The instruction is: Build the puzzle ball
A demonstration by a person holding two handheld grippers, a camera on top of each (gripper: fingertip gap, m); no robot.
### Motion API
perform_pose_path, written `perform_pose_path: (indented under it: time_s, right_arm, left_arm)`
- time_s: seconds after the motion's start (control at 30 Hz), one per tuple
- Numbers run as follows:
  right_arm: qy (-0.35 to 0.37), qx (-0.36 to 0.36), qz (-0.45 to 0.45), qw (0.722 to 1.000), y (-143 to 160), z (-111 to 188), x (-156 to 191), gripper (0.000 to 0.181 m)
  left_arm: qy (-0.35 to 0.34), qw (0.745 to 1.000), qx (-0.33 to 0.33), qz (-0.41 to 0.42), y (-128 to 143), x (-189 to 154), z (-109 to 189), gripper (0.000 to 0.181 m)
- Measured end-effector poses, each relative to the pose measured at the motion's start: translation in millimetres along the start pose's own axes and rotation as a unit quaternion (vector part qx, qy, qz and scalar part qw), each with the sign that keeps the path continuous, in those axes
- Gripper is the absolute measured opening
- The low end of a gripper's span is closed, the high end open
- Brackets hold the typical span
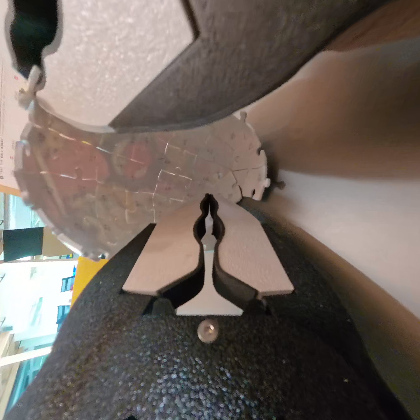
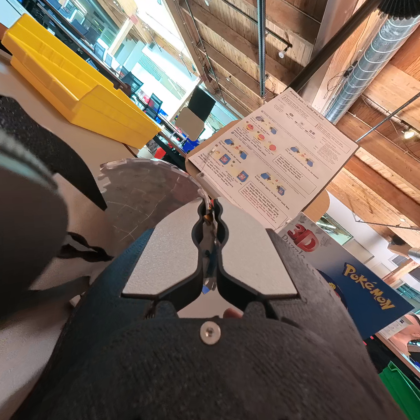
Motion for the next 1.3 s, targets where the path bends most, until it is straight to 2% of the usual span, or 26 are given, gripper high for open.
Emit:
perform_pose_path:
  time_s: [0.03,0.2,0.37,0.63,0.93,1.3]
  right_arm:
    - [-0.002,-0.002,-0.001,1.0,-0.5,0.1,0.3,0.007]
    - [-0.006,-0.005,-0.006,1.0,-0.5,0.4,0.6,0.007]
    - [-0.01,-0.009,-0.012,1.0,-1.3,0.4,1.2,0.007]
    - [-0.017,-0.015,-0.018,1.0,-1.1,0.4,0.8,0.007]
    - [-0.03,-0.023,-0.019,0.999,-0.9,-1.0,0.8,0.007]
    - [-0.029,-0.018,-0.01,0.999,-0.7,-3.8,1.1,0.007]
  left_arm:
    - [-0.001,1.0,0.001,-0.005,-0.5,-1.1,-1.1,0.0]
    - [0.002,1.0,0.022,0.008,0.2,-2.3,-9.4,0.0]
    - [0.002,0.999,0.03,-0.012,-2.6,-3.6,-13.2,0.0]
    - [0.021,0.999,0.015,-0.023,-8.4,-5.4,-17.7,0.0]
    - [0.047,0.998,0.03,-0.034,-8.4,-6.9,-18.1,0.0]
    - [0.038,0.999,0.019,-0.028,-8.2,-6.8,-18.3,0.0]
Point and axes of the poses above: each gripper's, where its closed fingertips meet, z back along the fingers, y out of its underside, x = y × z across the jaws, the point moved 4 cm from there along z, back along the fingers
